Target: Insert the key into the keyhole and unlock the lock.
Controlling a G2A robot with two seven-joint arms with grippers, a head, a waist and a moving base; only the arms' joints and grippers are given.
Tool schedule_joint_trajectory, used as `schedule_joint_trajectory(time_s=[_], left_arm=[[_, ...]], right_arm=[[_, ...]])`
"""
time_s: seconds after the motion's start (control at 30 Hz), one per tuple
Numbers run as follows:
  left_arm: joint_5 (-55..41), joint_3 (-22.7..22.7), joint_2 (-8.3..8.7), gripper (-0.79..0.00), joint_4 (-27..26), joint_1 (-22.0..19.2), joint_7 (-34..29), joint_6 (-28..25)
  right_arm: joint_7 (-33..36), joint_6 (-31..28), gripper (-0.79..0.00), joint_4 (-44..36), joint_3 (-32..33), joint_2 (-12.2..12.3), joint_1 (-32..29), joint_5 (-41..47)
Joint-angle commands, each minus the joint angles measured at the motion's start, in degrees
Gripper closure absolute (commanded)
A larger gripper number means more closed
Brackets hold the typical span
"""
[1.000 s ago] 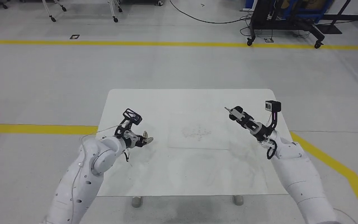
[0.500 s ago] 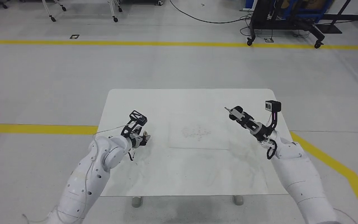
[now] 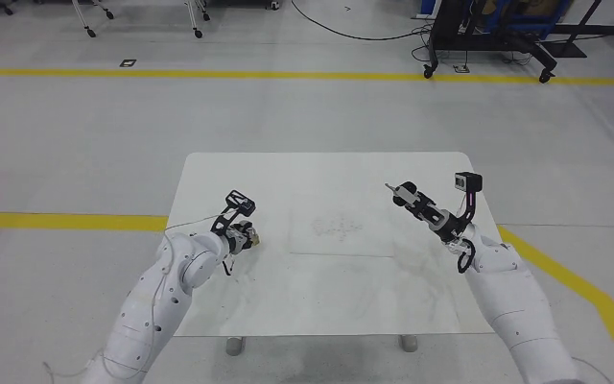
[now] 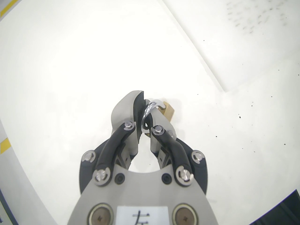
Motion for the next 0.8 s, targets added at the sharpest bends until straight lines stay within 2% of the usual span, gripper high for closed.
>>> schedule_joint_trajectory(time_s=[0.0, 0.1, 0.2, 0.27, 0.4, 0.67, 0.73, 0.77], left_arm=[[-0.02, 0.04, -0.03, 0.000, 0.14, 0.00, 0.41, -0.17], [-1.92, -0.74, -0.13, 0.000, 0.28, 0.11, 4.07, -0.07], [-7.09, -3.02, -0.26, 0.000, -0.18, 0.84, 10.62, 0.25], [-14.64, -5.05, -0.40, 0.000, -0.21, 1.81, 15.57, -1.79], [-26.35, -7.42, -0.65, 0.000, -0.08, 2.83, 21.57, -7.43], [-26.35, -7.42, -0.65, 0.000, -0.08, 2.83, 21.57, -7.43], [-32.60, -6.58, -1.09, 0.000, 0.73, 2.66, 21.16, -8.04], [-39.25, -5.90, -1.49, 0.000, 2.29, 1.83, 19.58, -8.78]], right_arm=[[0.00, 0.00, 0.000, 0.00, 0.00, 0.00, 0.00, 0.00], [0.00, 0.00, 0.000, 0.00, 0.00, 0.00, 0.00, 0.00], [0.00, 0.00, 0.000, 0.00, 0.00, 0.00, 0.00, 0.00], [0.00, 0.00, 0.000, 0.00, 0.00, 0.00, 0.00, 0.00], [0.00, 0.00, 0.000, 0.00, 0.00, 0.00, 0.00, 0.00], [0.00, 0.00, 0.000, 0.00, 0.00, 0.00, 0.00, 0.00], [-0.49, 0.74, 0.000, -0.15, -0.11, -0.04, -0.16, -0.22], [-1.29, 1.69, 0.000, -0.46, -0.65, -0.18, -0.32, -0.50]])
